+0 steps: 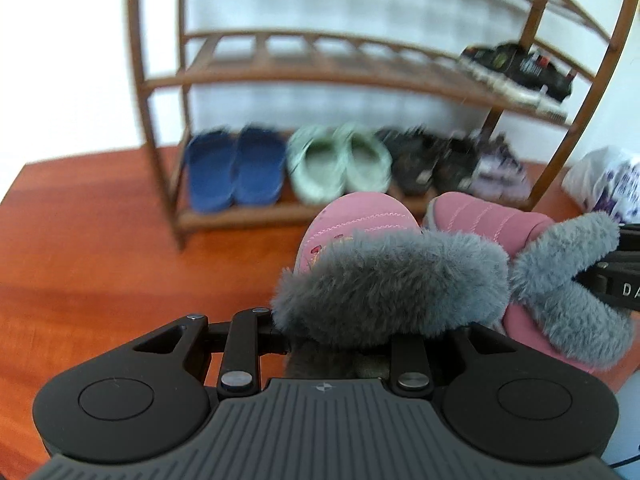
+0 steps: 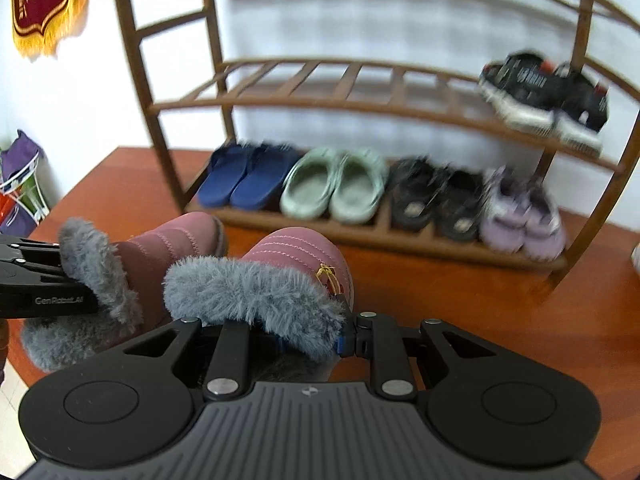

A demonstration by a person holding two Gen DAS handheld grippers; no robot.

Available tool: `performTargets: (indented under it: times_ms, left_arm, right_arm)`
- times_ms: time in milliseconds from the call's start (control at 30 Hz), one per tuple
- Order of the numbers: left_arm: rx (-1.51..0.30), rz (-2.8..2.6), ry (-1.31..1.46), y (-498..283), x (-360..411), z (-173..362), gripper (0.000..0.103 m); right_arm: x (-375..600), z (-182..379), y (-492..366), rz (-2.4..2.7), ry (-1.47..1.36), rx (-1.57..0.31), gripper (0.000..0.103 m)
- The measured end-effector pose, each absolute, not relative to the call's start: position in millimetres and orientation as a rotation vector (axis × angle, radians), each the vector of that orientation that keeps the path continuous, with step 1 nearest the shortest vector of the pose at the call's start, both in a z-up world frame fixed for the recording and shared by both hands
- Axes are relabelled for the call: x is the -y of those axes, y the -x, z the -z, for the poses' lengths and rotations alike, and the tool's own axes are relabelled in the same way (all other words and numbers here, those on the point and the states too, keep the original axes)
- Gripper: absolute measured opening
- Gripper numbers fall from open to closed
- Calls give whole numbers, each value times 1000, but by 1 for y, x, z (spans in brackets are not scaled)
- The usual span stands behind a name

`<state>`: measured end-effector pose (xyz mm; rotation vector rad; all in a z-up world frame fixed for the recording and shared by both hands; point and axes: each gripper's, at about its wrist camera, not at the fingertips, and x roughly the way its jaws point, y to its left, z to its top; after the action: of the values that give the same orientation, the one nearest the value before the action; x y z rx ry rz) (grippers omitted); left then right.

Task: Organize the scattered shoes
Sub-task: 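Carry the pink fluffy slippers with both tools onto the upper shelf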

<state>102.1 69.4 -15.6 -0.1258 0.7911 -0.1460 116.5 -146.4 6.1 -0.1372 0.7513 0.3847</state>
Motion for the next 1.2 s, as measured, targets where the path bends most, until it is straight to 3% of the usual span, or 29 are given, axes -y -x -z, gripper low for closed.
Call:
performTargets:
  times_ms: [500, 1200]
  left_arm:
    - [-677, 46, 168, -228, -11, -76, 30]
    - [-739, 32, 179, -342, -13, -66, 32]
  right_arm:
    - [224, -93, -240, -385, 82, -570, 24]
    - [207, -79, -367, -345, 106, -616, 26]
